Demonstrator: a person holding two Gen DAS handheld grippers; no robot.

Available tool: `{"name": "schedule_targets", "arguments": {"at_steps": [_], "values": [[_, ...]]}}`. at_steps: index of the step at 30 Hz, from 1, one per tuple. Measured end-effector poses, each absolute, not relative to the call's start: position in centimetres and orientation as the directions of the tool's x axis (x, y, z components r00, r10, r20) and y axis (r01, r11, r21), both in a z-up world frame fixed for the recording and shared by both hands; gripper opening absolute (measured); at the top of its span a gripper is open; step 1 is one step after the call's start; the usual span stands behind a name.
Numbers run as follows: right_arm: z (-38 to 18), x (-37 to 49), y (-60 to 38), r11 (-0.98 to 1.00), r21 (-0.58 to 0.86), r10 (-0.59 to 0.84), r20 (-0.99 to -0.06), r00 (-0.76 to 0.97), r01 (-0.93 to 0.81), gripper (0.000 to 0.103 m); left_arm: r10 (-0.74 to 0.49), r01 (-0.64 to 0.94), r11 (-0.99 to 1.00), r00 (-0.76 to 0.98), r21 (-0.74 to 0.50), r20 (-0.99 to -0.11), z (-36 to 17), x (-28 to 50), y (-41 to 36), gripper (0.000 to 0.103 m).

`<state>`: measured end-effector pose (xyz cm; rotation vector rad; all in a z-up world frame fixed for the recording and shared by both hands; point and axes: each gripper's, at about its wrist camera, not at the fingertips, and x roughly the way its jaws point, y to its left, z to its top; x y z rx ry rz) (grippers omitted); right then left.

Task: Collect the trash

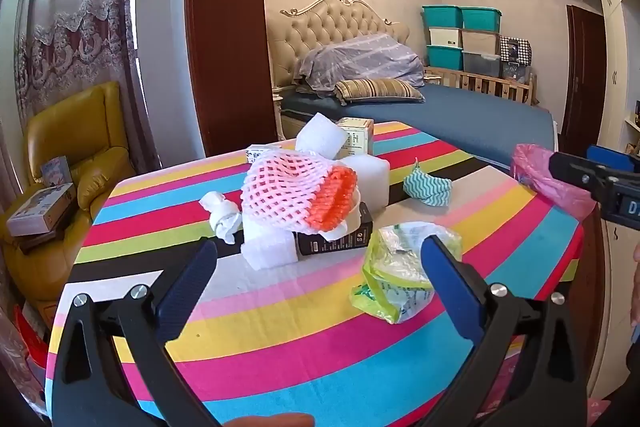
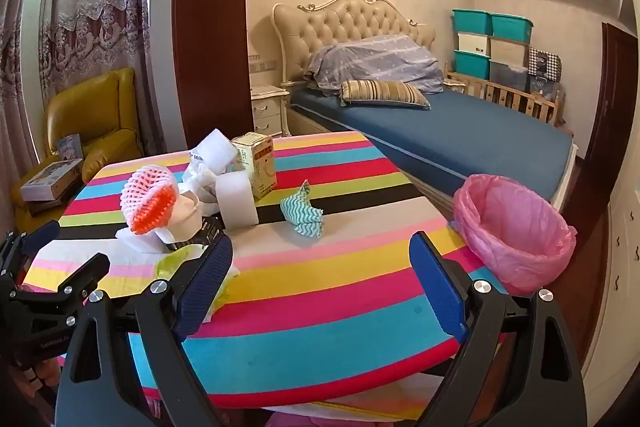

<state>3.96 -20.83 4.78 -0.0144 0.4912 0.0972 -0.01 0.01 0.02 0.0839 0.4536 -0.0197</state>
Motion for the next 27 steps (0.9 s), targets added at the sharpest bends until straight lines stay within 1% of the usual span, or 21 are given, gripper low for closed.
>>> {"name": "schedule_targets", "arguments": {"at_steps": [5, 10, 27], "values": [[4.8, 3.9, -20.7, 0.995, -0.002, 0.084, -0.475, 0.876, -0.096, 0.085, 0.011, 0.027, 0.996, 0.901, 0.081, -0.435, 0.0, -0.1, 0.1, 0.099], [4.4, 5.6, -19.9, 0.995, 0.001, 0.092, -0.473, 0.876, -0.104, 0.085, 0.007, 0.028, 0.997, 0.894, 0.072, -0.448, 0.0, 0.3, -0.5, 0.099], [4.6, 5.3, -19.7, 0.995, 0.0, 0.092, -0.466, 0.88, -0.105, 0.085, -0.007, 0.027, 0.999, 0.884, 0.035, -0.467, -0.2, 0.7, 0.5, 0.099]]}}
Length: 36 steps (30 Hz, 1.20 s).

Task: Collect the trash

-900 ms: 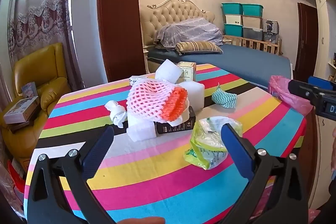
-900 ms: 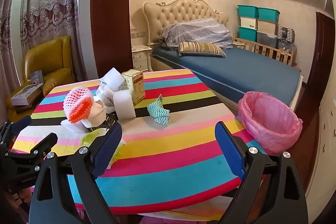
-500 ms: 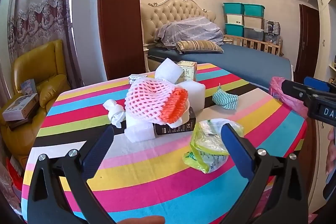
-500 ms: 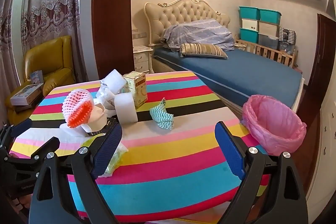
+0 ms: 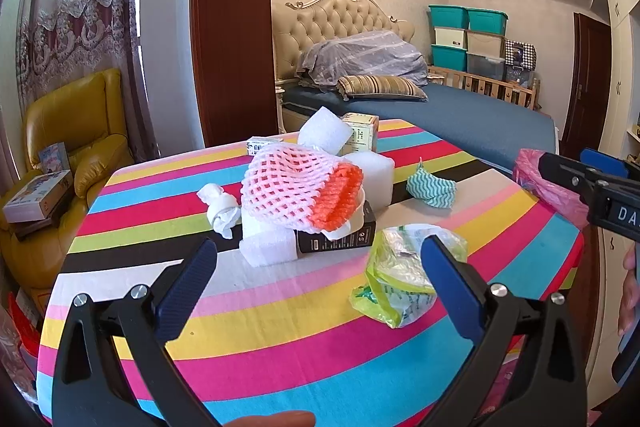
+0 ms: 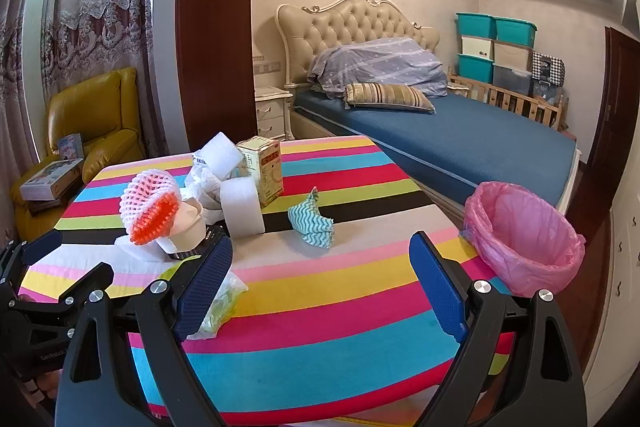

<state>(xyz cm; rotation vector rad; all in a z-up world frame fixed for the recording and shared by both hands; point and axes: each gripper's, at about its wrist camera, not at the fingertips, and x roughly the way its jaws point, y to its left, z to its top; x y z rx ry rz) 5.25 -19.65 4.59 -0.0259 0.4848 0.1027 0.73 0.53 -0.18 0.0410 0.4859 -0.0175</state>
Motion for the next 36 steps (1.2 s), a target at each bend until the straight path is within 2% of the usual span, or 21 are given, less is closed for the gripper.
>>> {"name": "schedule_targets", "arguments": {"at_steps": [36], "values": [[4.54, 5.19, -19.64, 0.996, 0.007, 0.086, -0.478, 0.874, -0.094, 0.085, -0.047, 0.068, 0.997, 0.881, 0.027, -0.471, -0.54, 0.89, 0.36, 0.099]]}}
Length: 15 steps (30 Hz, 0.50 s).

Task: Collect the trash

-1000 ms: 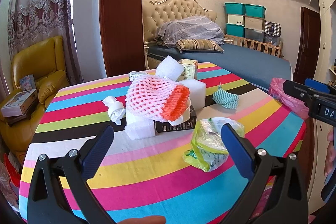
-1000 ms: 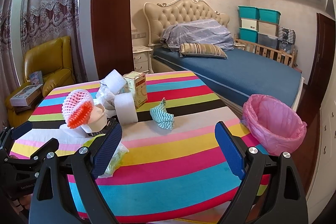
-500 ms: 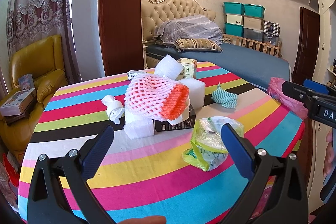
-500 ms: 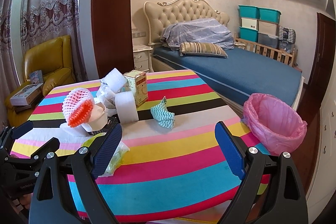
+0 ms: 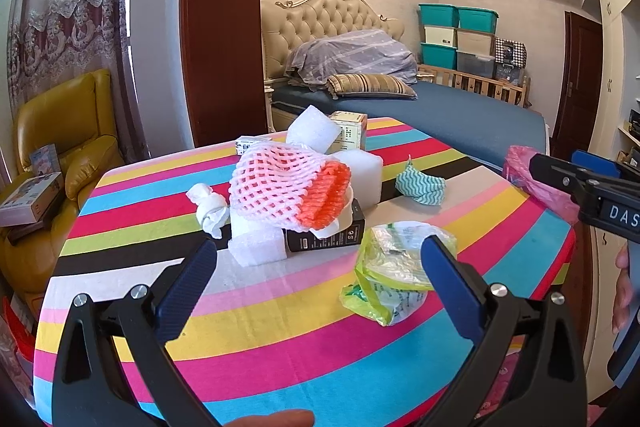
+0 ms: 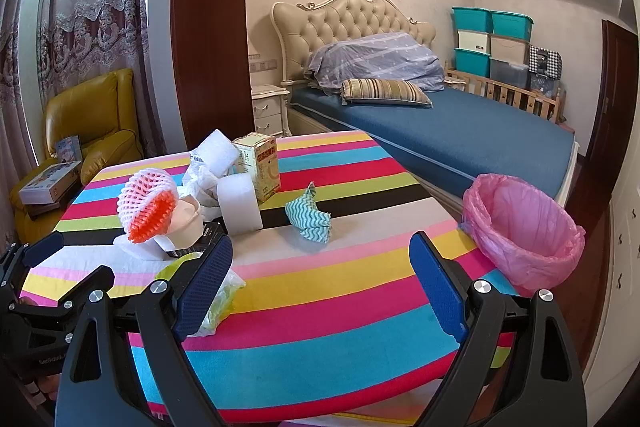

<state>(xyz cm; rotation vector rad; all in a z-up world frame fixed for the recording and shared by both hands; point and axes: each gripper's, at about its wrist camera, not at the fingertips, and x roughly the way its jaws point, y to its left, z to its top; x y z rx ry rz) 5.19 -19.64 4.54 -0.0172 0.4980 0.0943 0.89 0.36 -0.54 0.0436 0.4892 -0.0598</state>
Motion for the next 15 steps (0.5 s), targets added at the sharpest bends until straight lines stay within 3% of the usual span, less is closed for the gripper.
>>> {"name": "schedule_targets", "arguments": {"at_steps": [15], "values": [[4.33, 5.15, -19.74, 0.996, 0.009, 0.087, -0.481, 0.873, -0.094, 0.085, -0.05, 0.07, 0.997, 0.881, 0.026, -0.471, -0.57, 0.9, 0.3, 0.099]]}}
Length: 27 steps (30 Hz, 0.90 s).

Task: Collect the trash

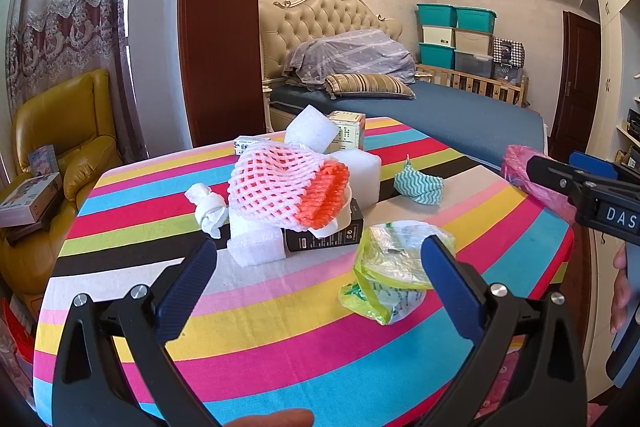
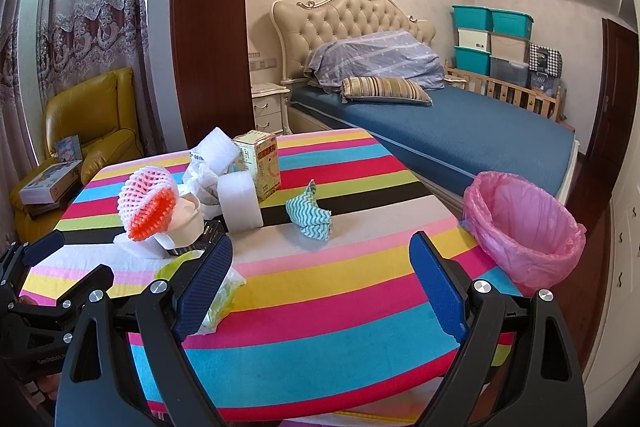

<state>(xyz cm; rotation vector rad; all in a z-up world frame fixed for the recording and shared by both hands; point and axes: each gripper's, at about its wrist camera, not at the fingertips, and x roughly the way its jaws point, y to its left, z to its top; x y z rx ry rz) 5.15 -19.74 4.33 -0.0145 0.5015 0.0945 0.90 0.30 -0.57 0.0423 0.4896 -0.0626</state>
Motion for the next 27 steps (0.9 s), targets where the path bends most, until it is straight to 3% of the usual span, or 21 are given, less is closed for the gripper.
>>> {"name": "schedule_targets", "arguments": {"at_steps": [27], "values": [[3.7, 4.9, -18.4, 0.993, 0.013, 0.11, -0.505, 0.856, -0.119, 0.085, -0.043, 0.053, 0.999, 0.879, 0.009, -0.475, -0.6, 0.5, 1.5, 0.099]]}}
